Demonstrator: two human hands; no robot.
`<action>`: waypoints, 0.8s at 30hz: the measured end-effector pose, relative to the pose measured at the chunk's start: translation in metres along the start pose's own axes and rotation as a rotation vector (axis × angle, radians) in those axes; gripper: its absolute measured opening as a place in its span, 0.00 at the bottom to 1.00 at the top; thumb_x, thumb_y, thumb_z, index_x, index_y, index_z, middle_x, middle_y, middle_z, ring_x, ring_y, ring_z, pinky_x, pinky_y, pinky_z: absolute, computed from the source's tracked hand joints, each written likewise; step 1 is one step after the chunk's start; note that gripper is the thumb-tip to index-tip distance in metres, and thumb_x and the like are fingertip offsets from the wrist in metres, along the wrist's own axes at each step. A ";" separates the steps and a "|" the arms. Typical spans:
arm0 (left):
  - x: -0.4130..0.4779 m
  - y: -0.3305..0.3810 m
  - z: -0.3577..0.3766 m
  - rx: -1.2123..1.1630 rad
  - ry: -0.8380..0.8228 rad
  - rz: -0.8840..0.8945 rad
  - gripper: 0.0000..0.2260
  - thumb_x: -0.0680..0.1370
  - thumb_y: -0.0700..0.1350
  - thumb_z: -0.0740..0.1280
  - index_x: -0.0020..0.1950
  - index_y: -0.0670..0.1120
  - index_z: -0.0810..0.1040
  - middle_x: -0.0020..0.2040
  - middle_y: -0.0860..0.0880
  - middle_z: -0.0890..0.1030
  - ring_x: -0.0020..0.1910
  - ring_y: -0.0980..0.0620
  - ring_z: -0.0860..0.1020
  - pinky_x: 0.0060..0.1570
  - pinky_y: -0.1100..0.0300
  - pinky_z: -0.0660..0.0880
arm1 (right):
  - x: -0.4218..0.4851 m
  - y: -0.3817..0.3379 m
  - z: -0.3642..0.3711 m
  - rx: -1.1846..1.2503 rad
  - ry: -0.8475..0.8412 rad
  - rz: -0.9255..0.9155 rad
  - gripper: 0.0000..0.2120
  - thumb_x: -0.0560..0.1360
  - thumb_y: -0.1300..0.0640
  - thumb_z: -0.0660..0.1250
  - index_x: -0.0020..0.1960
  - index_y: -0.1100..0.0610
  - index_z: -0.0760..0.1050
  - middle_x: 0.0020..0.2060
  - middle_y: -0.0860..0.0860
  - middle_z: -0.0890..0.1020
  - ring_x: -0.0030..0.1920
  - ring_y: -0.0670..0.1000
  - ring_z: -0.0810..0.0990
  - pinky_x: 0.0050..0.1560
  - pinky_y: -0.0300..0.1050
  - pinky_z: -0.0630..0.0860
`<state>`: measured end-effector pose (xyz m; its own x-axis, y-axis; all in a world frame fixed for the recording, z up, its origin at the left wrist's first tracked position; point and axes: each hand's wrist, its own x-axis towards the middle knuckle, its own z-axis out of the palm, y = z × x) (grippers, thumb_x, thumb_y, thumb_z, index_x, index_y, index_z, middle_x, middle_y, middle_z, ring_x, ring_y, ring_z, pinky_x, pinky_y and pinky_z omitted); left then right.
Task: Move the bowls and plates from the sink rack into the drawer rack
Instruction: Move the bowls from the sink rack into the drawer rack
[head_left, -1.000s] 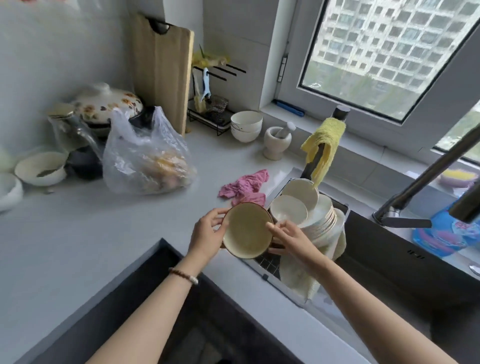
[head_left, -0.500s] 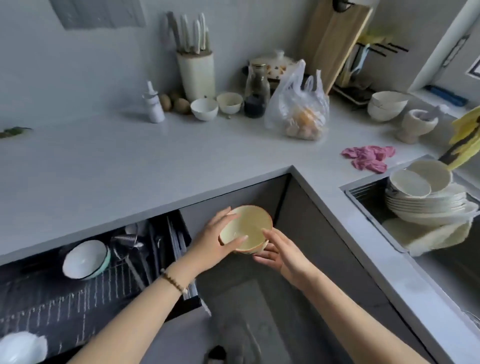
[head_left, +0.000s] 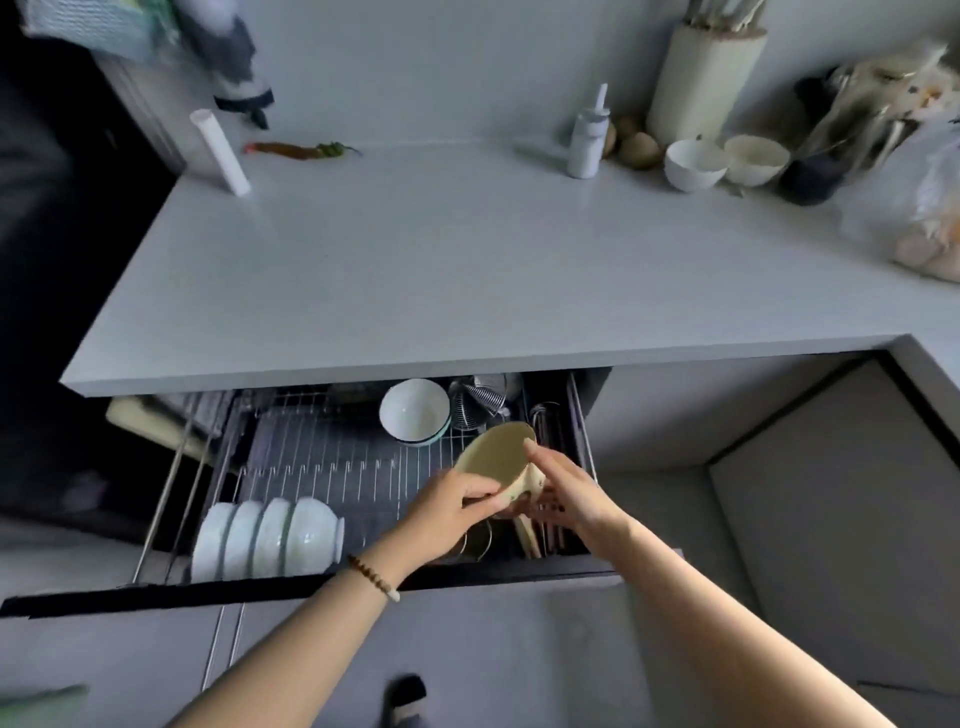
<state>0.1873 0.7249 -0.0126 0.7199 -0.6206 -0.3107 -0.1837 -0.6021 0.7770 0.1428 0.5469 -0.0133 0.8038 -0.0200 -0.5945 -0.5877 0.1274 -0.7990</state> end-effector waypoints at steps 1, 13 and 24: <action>0.000 -0.015 -0.006 -0.061 0.002 -0.022 0.12 0.77 0.47 0.66 0.42 0.39 0.80 0.39 0.48 0.83 0.37 0.64 0.77 0.42 0.68 0.73 | 0.011 0.003 0.014 0.003 0.001 0.012 0.22 0.75 0.37 0.63 0.63 0.48 0.73 0.49 0.53 0.82 0.52 0.55 0.82 0.56 0.47 0.79; 0.047 -0.123 0.018 -0.626 -0.210 -0.371 0.12 0.79 0.49 0.63 0.59 0.48 0.79 0.50 0.52 0.83 0.48 0.60 0.80 0.49 0.67 0.76 | 0.116 0.069 0.039 -0.031 0.118 0.307 0.29 0.73 0.39 0.67 0.68 0.52 0.64 0.55 0.56 0.79 0.52 0.54 0.82 0.52 0.52 0.80; 0.086 -0.182 0.044 -0.700 -0.442 -0.490 0.16 0.81 0.49 0.57 0.66 0.46 0.71 0.59 0.42 0.80 0.56 0.46 0.79 0.58 0.55 0.76 | 0.178 0.116 0.038 -0.080 0.114 0.472 0.27 0.71 0.37 0.68 0.63 0.52 0.71 0.55 0.57 0.81 0.55 0.55 0.81 0.56 0.52 0.78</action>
<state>0.2528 0.7592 -0.2048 0.2666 -0.5994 -0.7547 0.6149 -0.4972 0.6121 0.2213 0.5958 -0.2080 0.4354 -0.0877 -0.8959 -0.8942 0.0723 -0.4417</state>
